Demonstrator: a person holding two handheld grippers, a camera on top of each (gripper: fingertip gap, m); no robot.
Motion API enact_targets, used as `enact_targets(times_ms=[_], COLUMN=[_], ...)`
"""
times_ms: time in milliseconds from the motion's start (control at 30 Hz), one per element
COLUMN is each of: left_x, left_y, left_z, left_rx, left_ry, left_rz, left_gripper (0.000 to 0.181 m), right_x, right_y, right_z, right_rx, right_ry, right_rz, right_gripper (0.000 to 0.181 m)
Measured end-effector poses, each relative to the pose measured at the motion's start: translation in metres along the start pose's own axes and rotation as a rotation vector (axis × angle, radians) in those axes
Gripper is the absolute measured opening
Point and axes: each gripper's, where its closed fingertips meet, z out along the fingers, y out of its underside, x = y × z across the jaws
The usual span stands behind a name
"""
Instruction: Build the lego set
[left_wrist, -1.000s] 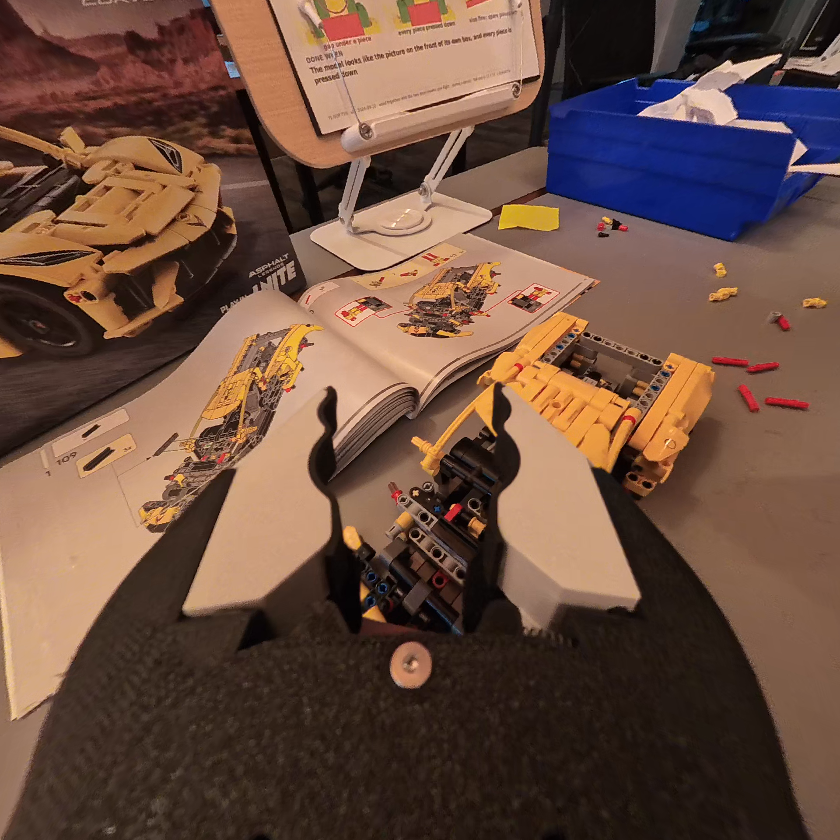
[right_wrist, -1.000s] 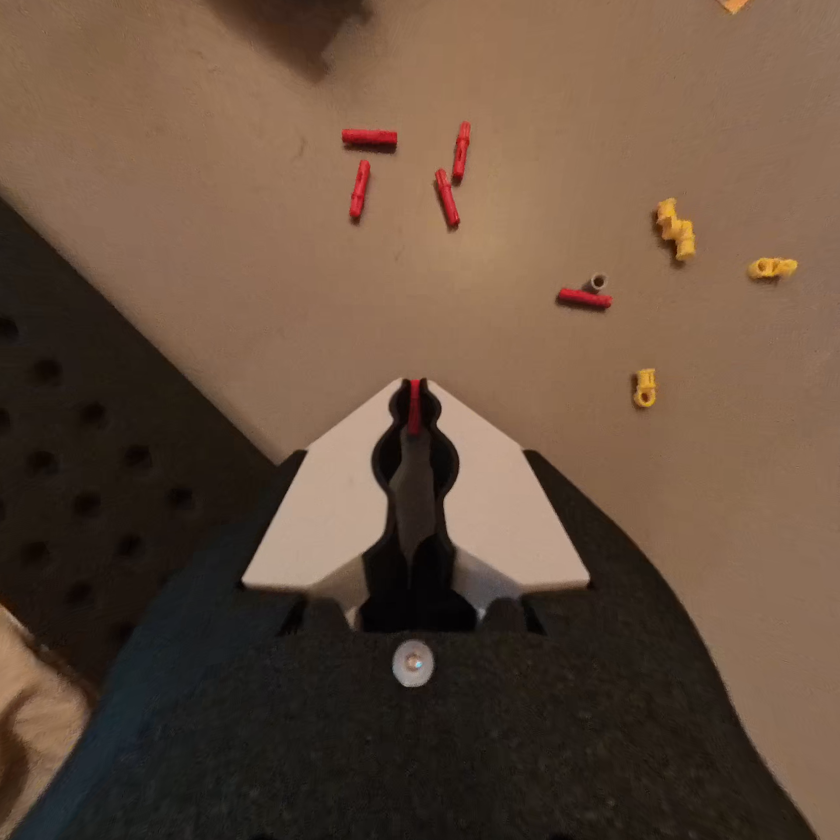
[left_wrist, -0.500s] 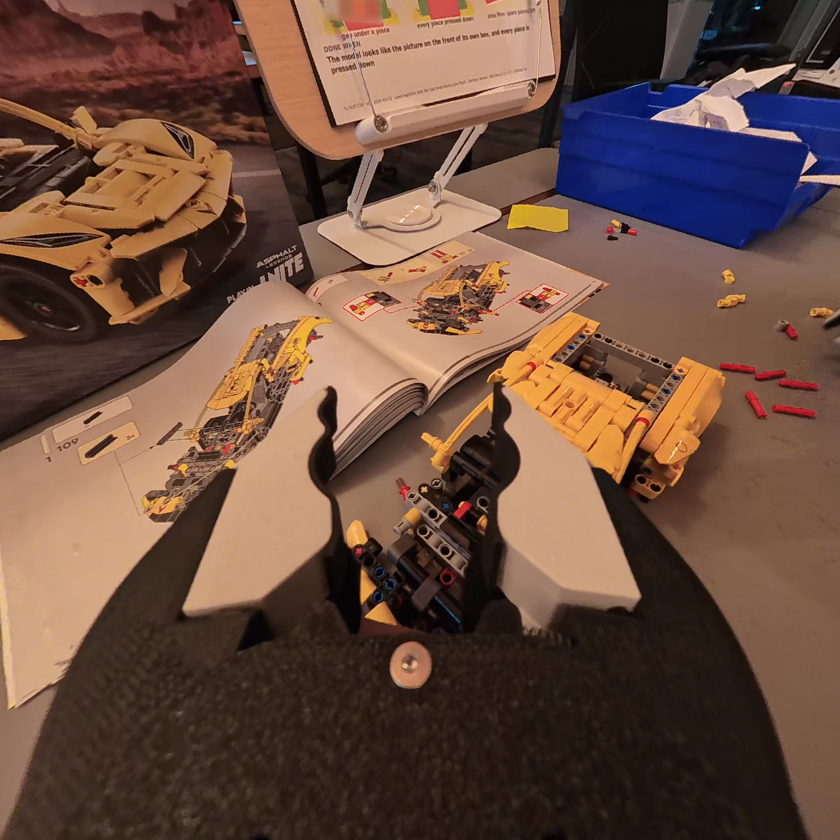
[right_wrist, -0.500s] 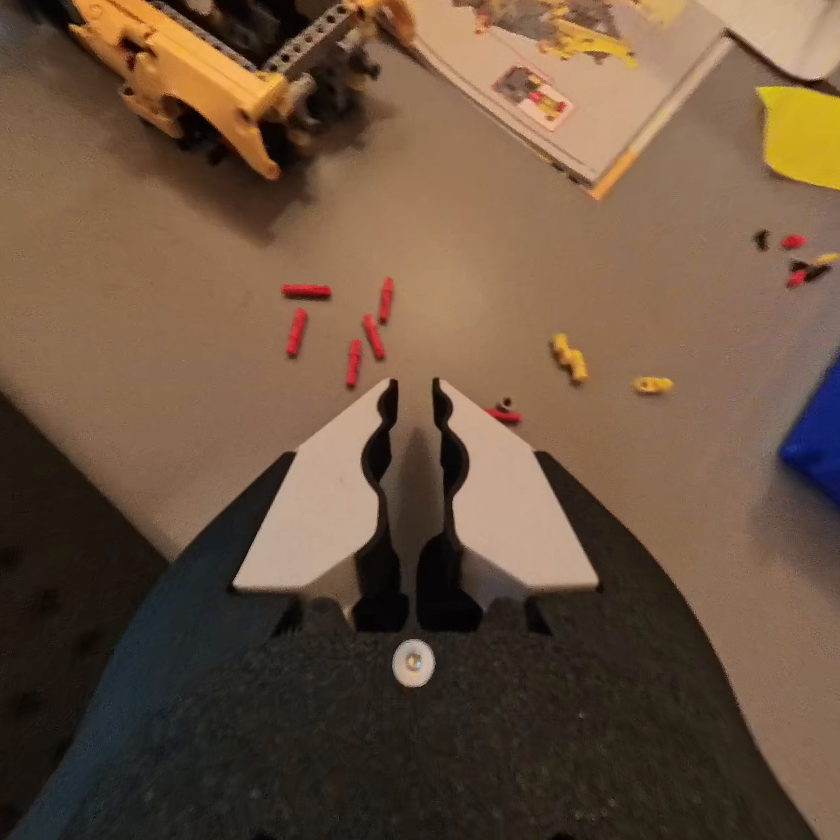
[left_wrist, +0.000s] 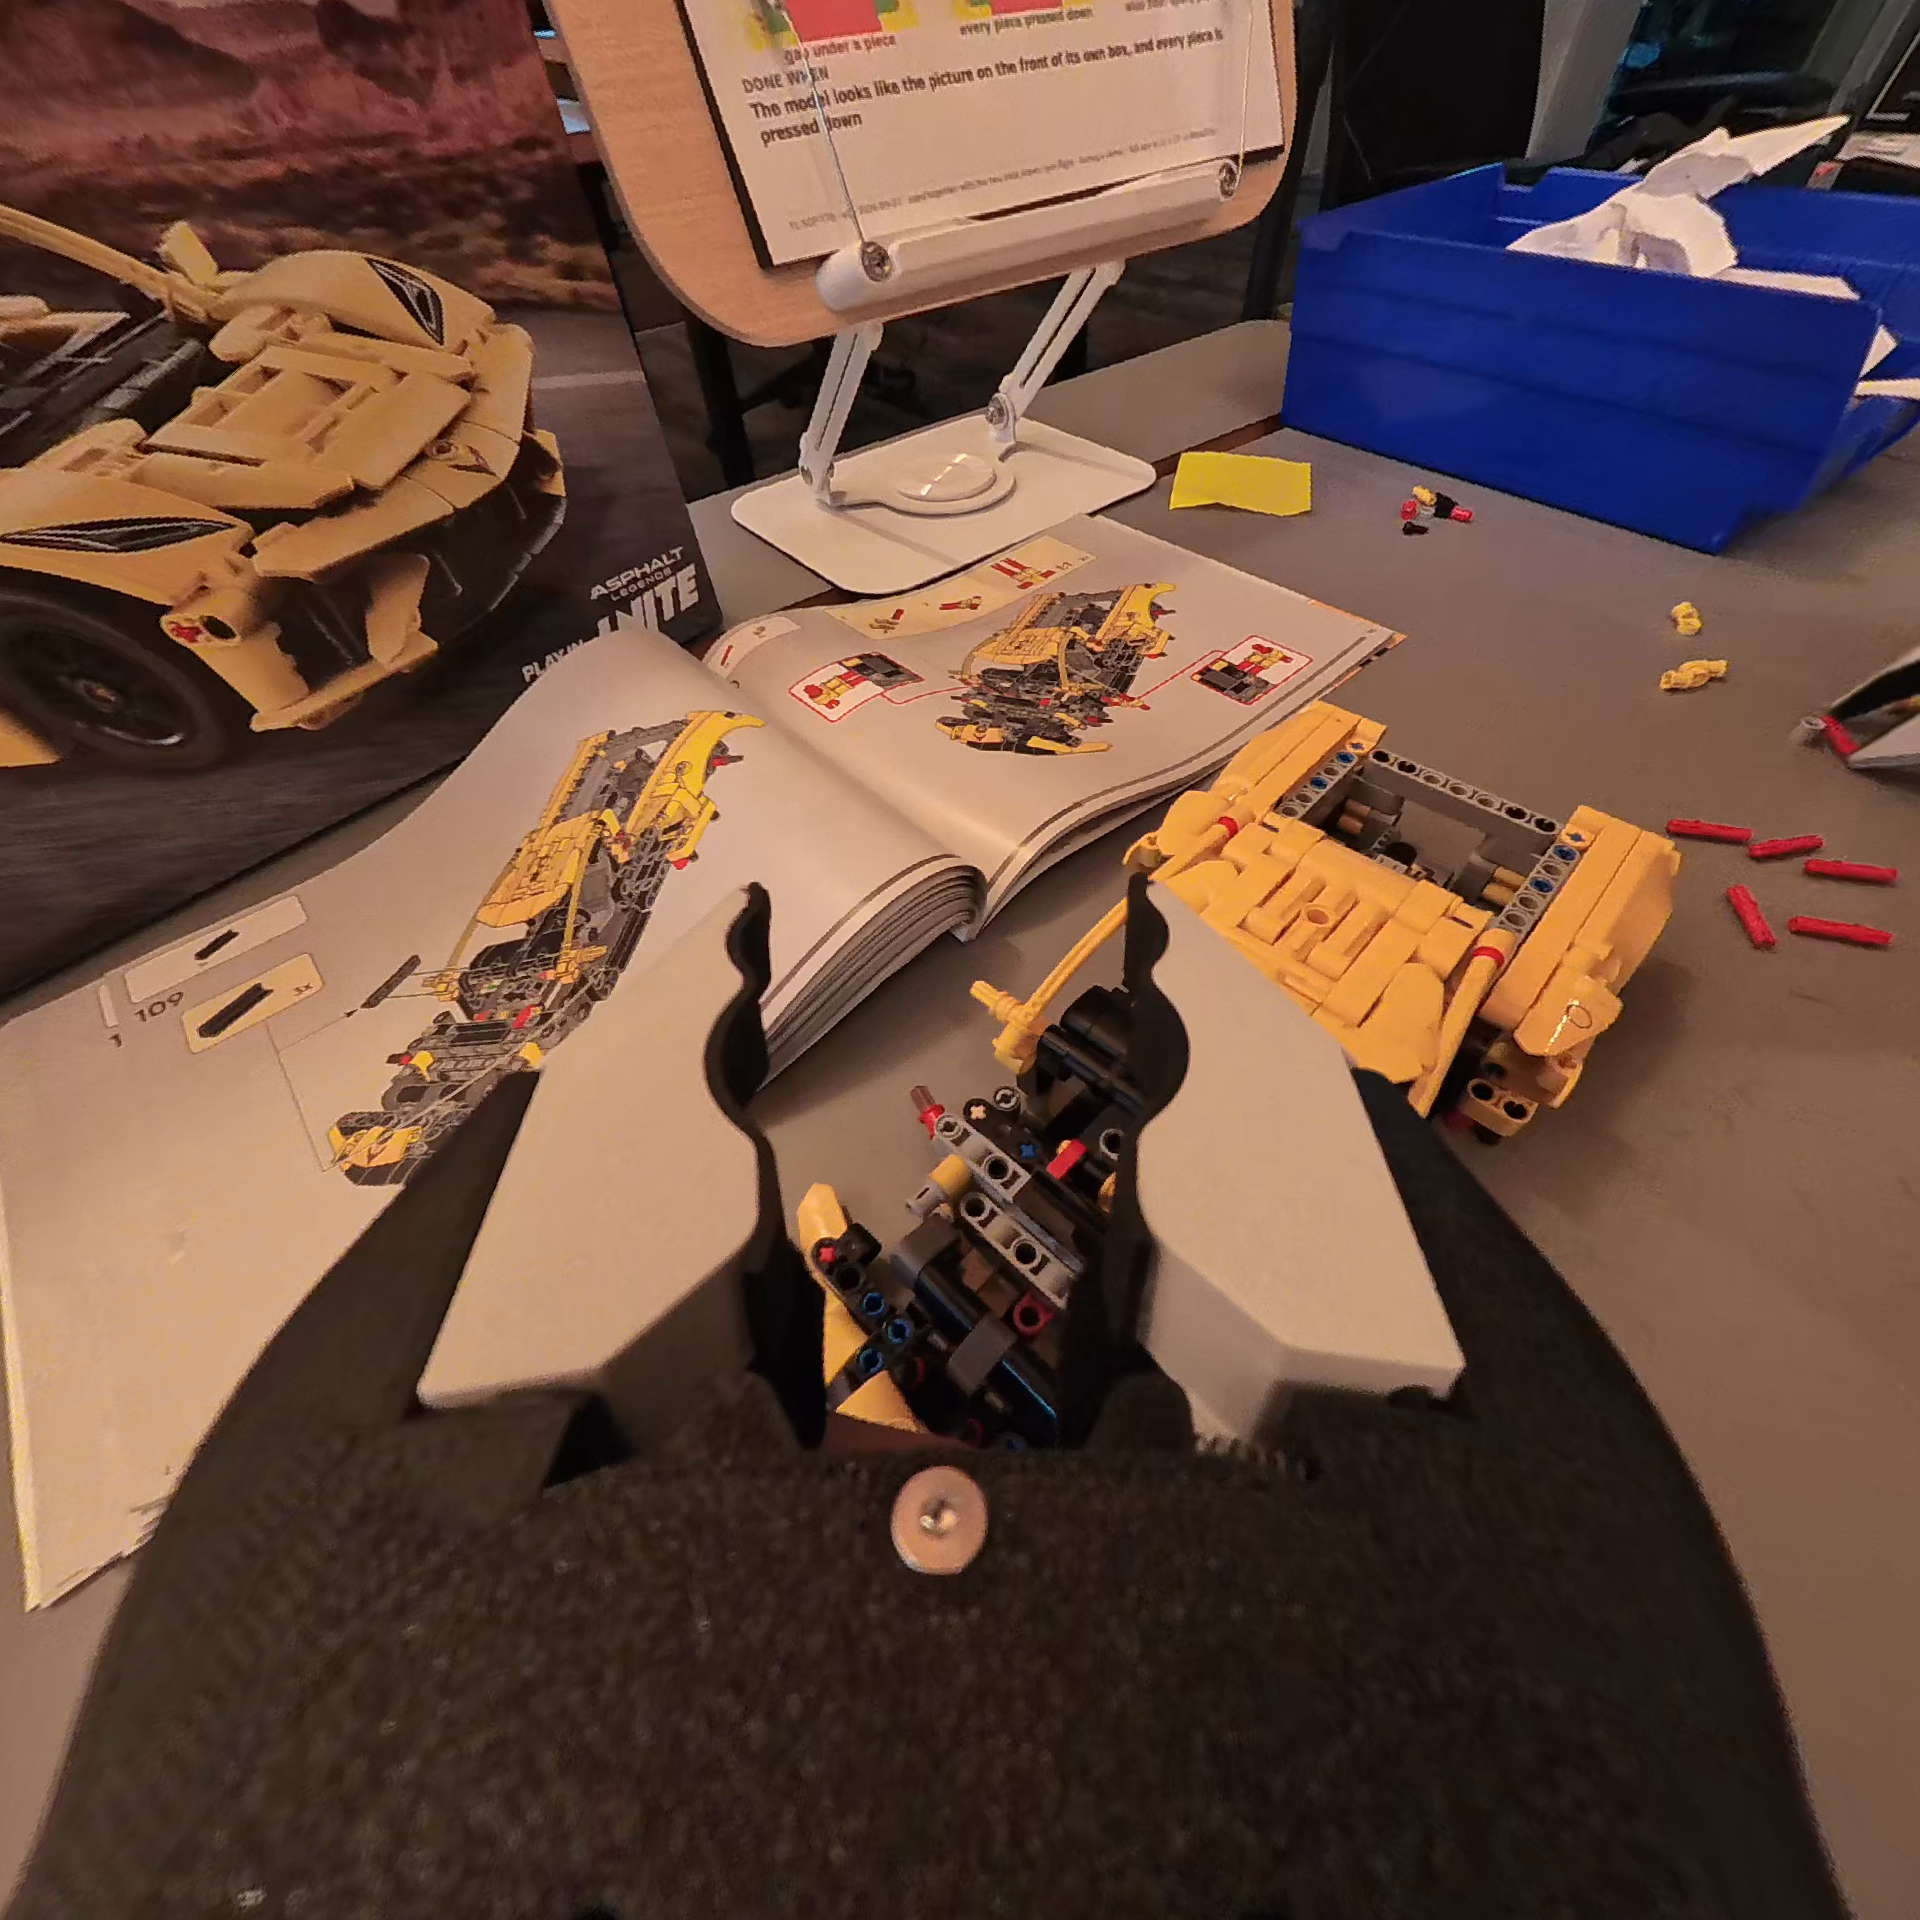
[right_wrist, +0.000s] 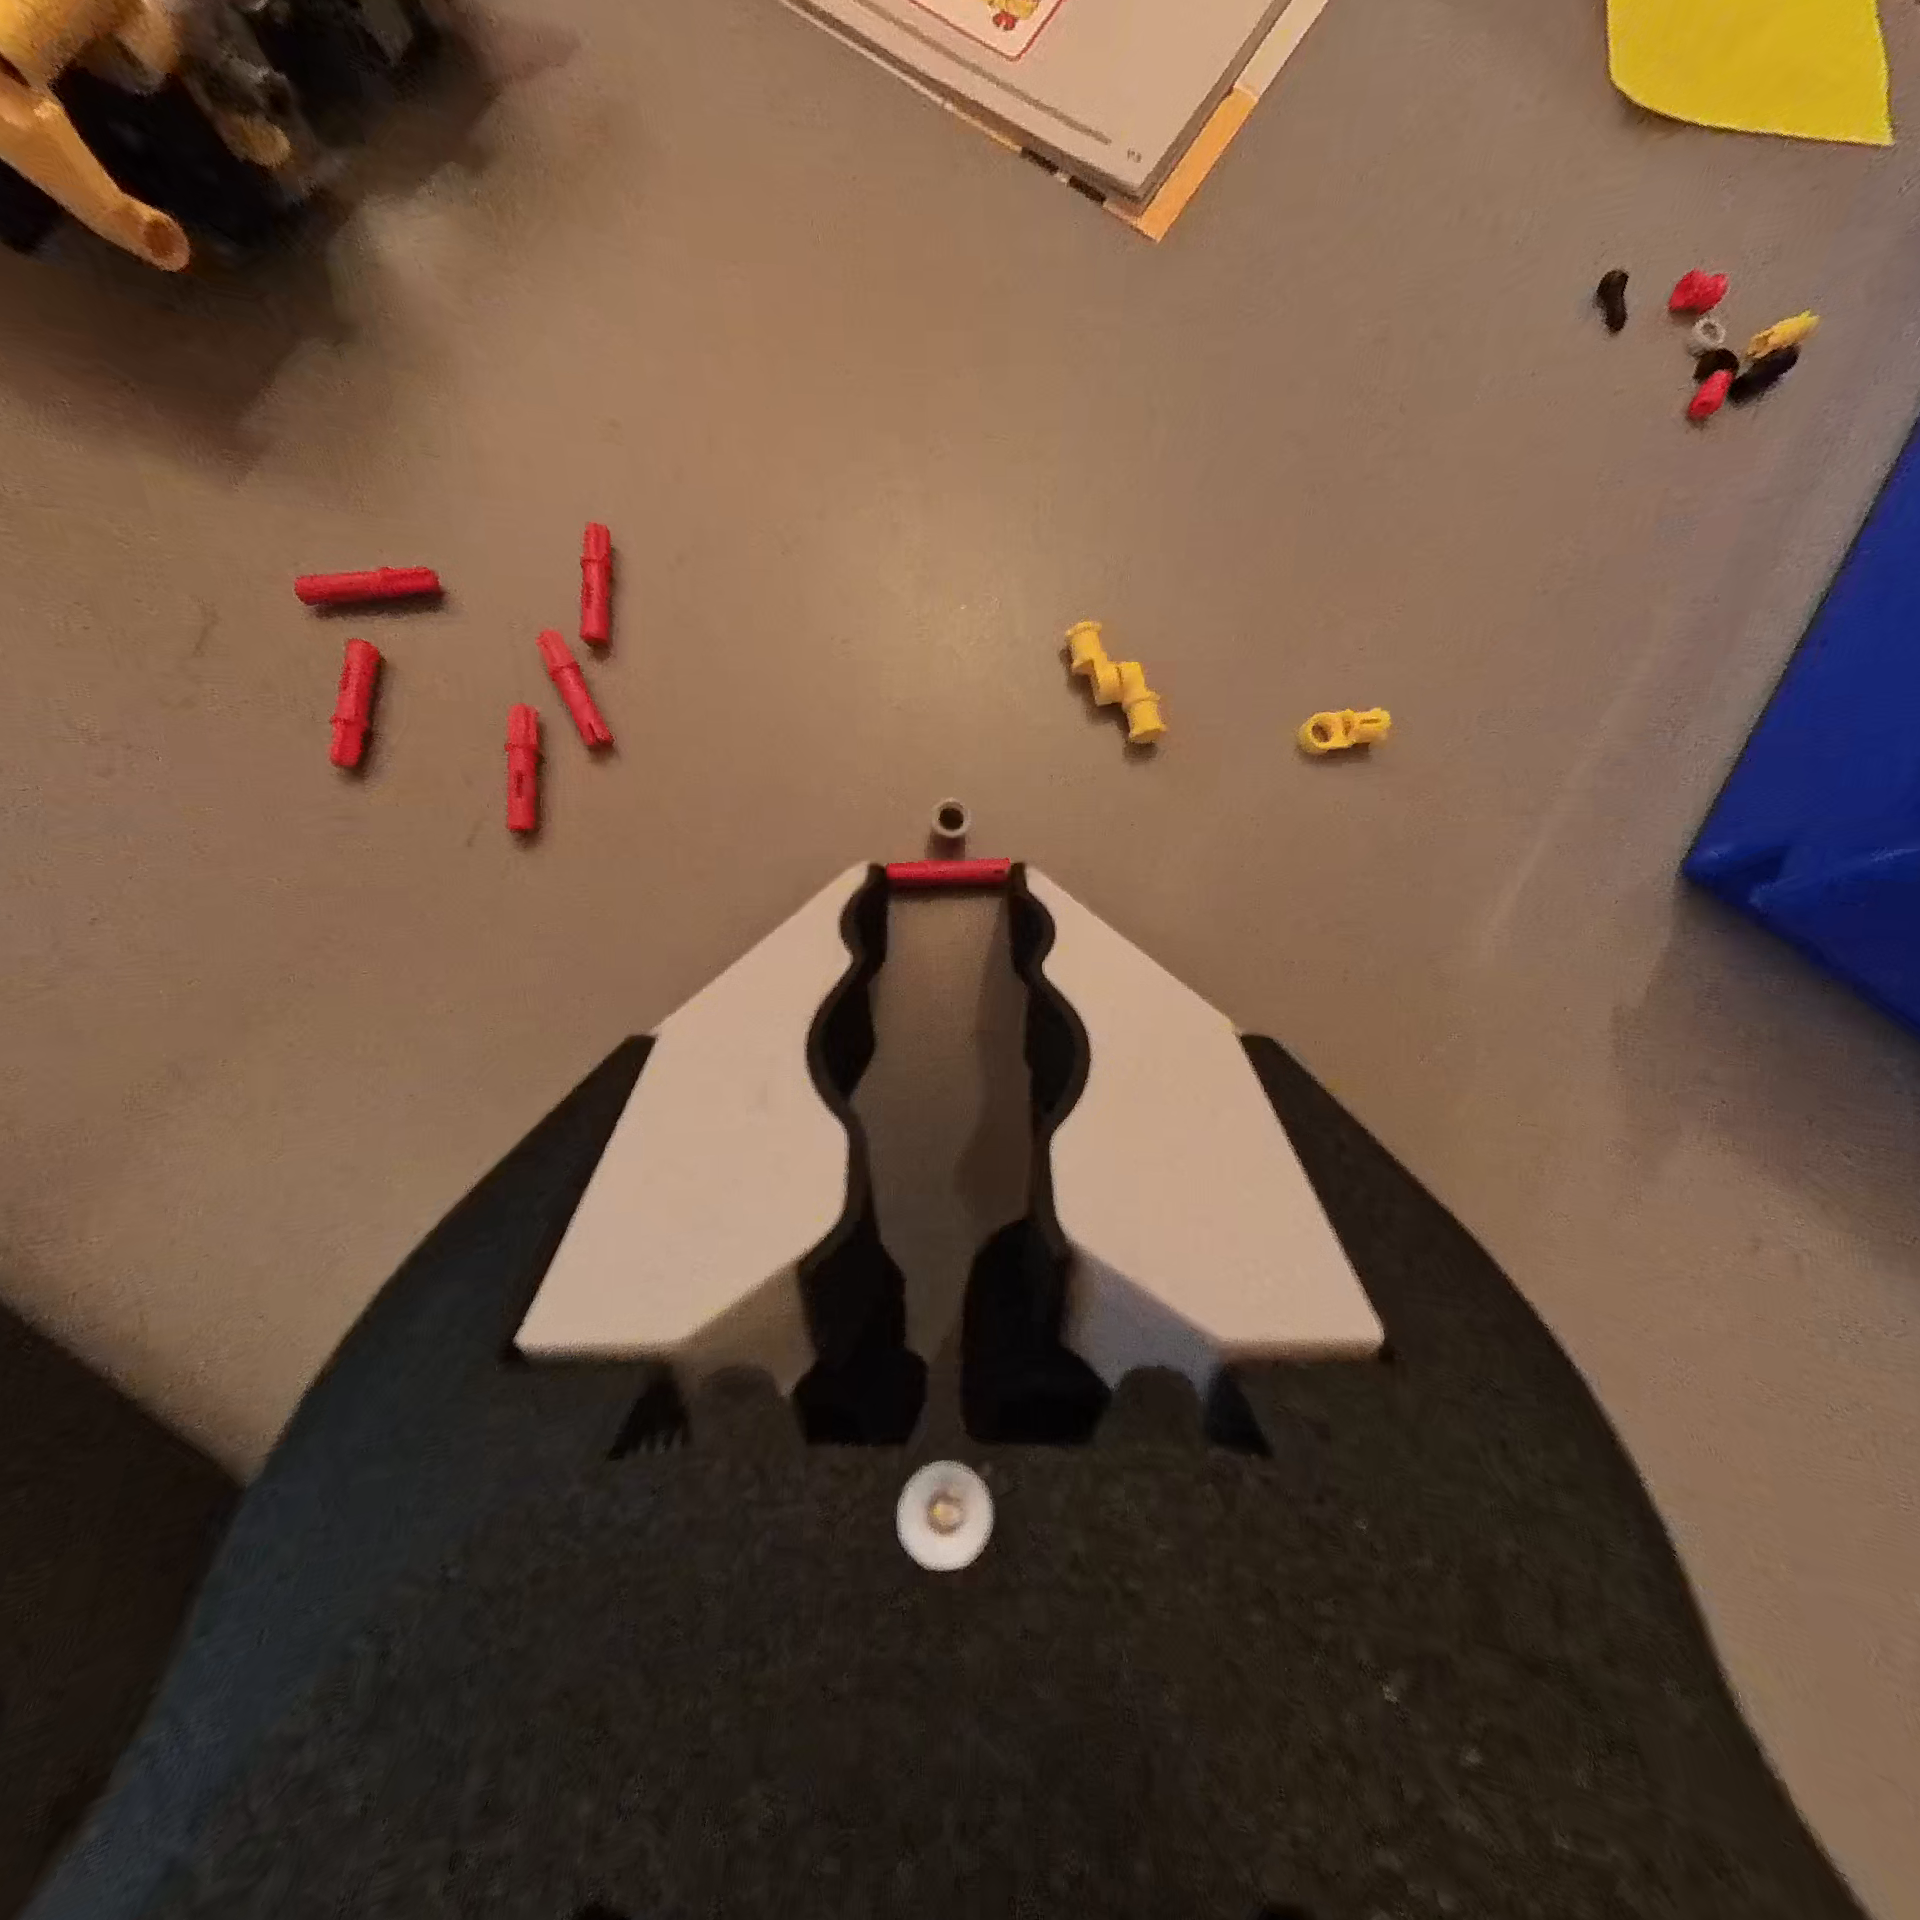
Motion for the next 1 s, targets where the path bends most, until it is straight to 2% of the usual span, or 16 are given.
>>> enact_targets(times_ms=[100, 200, 300, 367, 500, 633, 733, 800, 867, 1000], left_x=[0.000, 0.003, 0.006, 0.006, 0.002, 0.000, 0.001, 0.002, 0.003, 0.002], left_y=[-0.001, 0.000, 0.001, 0.002, 0.001, -0.002, -0.003, -0.003, -0.003, -0.001], left_z=[0.000, 0.001, 0.003, 0.003, 0.001, -0.001, -0.002, -0.002, -0.001, -0.001], left_rx=[0.002, -0.003, -0.008, -0.013, -0.007, 0.005, 0.006, 0.005, 0.004, -0.001], left_ry=[0.000, 0.008, 0.014, 0.012, 0.001, 0.002, 0.002, 0.003, 0.004, 0.001], left_rz=[-0.001, 0.005, 0.015, 0.022, 0.017, 0.002, 0.009, 0.014, 0.017, 0.016], left_gripper=[0.069, 0.069, 0.069, 0.068, 0.069, 0.069, 0.069, 0.069, 0.069, 0.069], right_x=[-0.009, -0.062, -0.102, -0.117, -0.121, -0.111, -0.066, -0.014, 0.017, 0.031], right_y=[0.003, -0.018, -0.031, -0.034, -0.033, -0.041, -0.050, -0.044, -0.034, -0.032], right_z=[-0.011, -0.024, -0.017, -0.008, 0.005, -0.010, -0.020, -0.012, 0.000, 0.022], right_rx=[-0.010, 0.096, 0.106, 0.092, 0.056, 0.107, 0.162, 0.129, 0.073, 0.036], right_ry=[-0.015, -0.269, -0.371, -0.371, -0.335, -0.337, -0.216, -0.033, 0.028, 0.002], right_rz=[-0.023, 0.016, -0.037, -0.098, -0.144, -0.129, -0.083, -0.038, -0.008, -0.001], right_gripper=[0.021, 0.021, 0.022, 0.022, 0.022, 0.028, 0.028, 0.028, 0.029, 0.031])
